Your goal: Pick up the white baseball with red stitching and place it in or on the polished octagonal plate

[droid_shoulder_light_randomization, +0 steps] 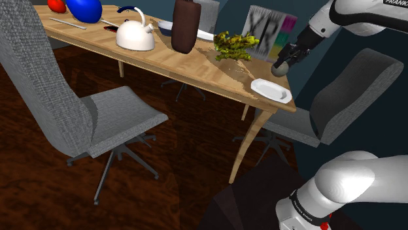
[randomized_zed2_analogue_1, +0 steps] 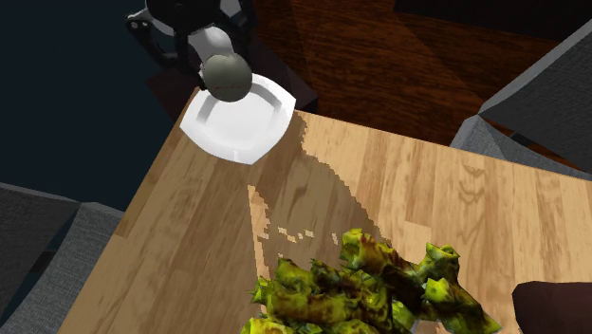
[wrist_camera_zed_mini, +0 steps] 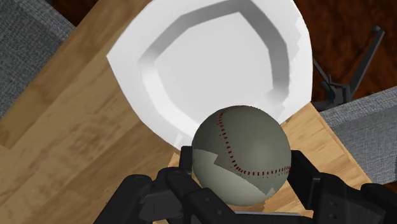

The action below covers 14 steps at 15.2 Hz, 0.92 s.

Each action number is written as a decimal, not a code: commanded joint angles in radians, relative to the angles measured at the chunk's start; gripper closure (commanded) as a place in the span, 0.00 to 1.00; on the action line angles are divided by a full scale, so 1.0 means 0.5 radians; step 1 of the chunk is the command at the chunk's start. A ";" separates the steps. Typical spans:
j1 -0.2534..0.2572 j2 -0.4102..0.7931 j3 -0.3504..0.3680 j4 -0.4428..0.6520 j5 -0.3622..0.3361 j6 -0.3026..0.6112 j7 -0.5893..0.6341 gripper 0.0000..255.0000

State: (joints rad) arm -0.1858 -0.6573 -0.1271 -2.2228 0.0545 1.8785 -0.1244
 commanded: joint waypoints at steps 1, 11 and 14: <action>-0.003 -0.027 0.000 -0.075 -0.001 0.048 -0.003 1.00; -0.010 -0.069 -0.009 -0.372 -0.002 0.302 -0.029 1.00; -0.011 -0.071 -0.010 -0.400 -0.002 0.328 -0.032 1.00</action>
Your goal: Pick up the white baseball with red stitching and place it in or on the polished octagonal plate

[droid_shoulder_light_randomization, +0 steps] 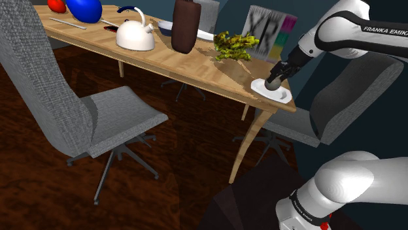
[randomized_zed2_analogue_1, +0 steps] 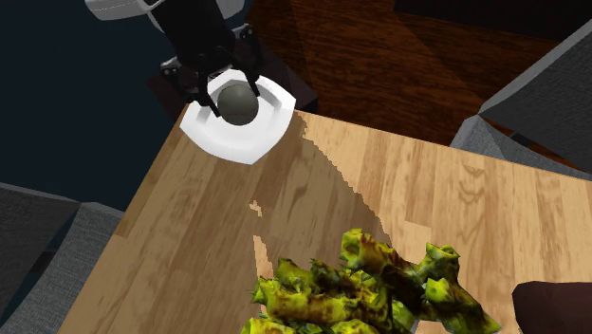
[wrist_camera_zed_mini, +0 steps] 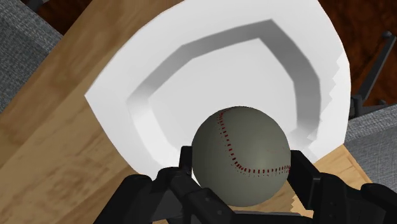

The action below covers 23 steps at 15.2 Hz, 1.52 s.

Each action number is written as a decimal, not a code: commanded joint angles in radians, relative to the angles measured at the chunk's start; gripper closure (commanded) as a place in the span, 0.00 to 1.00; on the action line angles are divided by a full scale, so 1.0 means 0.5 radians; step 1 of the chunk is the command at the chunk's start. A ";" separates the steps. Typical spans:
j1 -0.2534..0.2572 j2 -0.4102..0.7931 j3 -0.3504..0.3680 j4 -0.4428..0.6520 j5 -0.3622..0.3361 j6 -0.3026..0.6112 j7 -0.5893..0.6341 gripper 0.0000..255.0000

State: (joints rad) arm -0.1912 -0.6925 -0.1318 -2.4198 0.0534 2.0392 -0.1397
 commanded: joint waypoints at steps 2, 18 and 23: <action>0.000 0.000 -0.001 -0.006 0.000 0.007 -0.001 1.00; -0.011 -0.063 -0.005 0.198 -0.012 -0.260 0.005 0.00; -0.011 -0.062 -0.005 0.199 -0.012 -0.260 0.005 0.00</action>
State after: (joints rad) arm -0.1965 -0.7237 -0.1342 -2.3209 0.0472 1.9095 -0.1371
